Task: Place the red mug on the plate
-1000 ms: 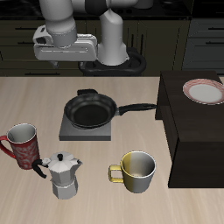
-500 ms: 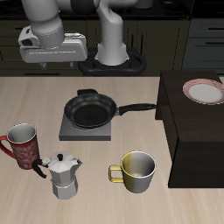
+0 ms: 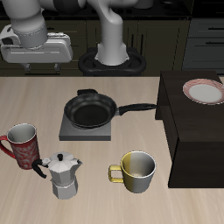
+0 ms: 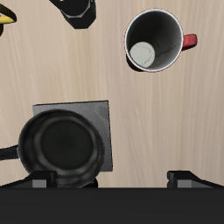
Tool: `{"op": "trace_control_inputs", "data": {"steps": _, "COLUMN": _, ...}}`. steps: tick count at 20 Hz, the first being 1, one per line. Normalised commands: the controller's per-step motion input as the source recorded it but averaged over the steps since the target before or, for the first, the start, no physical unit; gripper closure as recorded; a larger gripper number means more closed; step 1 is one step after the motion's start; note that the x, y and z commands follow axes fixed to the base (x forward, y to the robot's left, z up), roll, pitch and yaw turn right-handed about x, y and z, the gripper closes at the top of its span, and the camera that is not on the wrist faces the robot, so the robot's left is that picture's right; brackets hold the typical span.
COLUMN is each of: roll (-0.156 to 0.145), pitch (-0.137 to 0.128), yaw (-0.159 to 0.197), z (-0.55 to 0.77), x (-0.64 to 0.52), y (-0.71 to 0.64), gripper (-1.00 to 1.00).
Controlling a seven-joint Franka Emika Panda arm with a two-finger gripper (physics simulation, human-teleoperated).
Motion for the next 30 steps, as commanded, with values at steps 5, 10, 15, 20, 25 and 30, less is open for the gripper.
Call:
{"op": "trace_control_inputs", "data": {"steps": 5, "roll": -0.034, "pitch": -0.037, "yaw": 0.020, "z": 0.19, "x": 0.18, "y": -0.31, "gripper": -1.00}}
{"op": "trace_control_inputs", "data": {"steps": 10, "roll": -0.074, "pitch": -0.052, "yaw": -0.034, "z": 0.25, "x": 0.15, "y": -0.41, "gripper": -1.00}}
{"op": "trace_control_inputs", "data": {"steps": 15, "roll": -0.032, "pitch": -0.036, "yaw": 0.009, "z": 0.19, "x": 0.11, "y": -0.22, "gripper": -1.00}}
{"op": "trace_control_inputs", "data": {"steps": 20, "roll": -0.030, "pitch": -0.041, "yaw": 0.034, "z": 0.19, "x": 0.08, "y": -0.09, "gripper": -1.00}}
{"op": "trace_control_inputs", "data": {"steps": 25, "roll": -0.025, "pitch": -0.023, "yaw": -0.026, "z": 0.13, "x": 0.10, "y": -0.08, "gripper": -1.00}}
{"op": "trace_control_inputs", "data": {"steps": 30, "roll": -0.007, "pitch": 0.011, "yaw": -0.012, "z": -0.03, "x": 0.14, "y": -0.06, "gripper": -1.00}}
